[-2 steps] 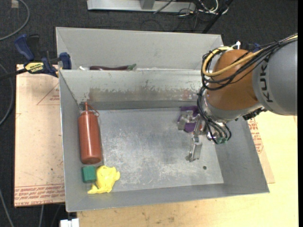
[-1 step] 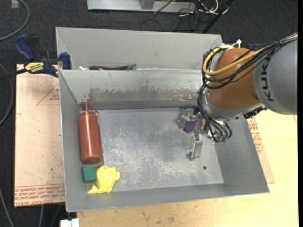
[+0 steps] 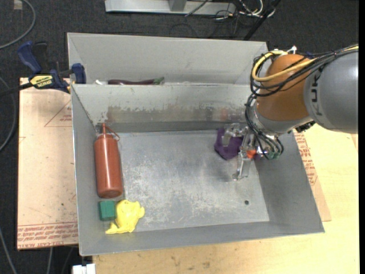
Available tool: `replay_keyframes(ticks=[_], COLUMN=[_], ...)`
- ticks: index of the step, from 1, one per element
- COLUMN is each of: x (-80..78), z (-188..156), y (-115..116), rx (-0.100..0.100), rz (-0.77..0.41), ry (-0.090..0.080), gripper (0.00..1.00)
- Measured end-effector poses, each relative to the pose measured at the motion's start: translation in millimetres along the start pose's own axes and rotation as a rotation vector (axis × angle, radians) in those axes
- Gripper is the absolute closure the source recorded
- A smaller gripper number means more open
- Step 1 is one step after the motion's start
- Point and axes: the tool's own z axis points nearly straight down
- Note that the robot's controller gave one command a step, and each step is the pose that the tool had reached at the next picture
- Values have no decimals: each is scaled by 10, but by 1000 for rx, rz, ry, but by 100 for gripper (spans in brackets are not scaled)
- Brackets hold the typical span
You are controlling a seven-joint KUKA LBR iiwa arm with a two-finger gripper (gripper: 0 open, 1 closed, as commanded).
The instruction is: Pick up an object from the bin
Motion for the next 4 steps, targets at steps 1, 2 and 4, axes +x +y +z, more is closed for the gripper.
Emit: replay_keyframes(ticks=[1, 2, 4], x=[-304, -277, -511], z=[541, 142, 317], y=[-421, 127, -301], rx=[-2, 0, 0], rz=[66, 147, 37], ry=[7, 4, -3], gripper=[0, 0, 100])
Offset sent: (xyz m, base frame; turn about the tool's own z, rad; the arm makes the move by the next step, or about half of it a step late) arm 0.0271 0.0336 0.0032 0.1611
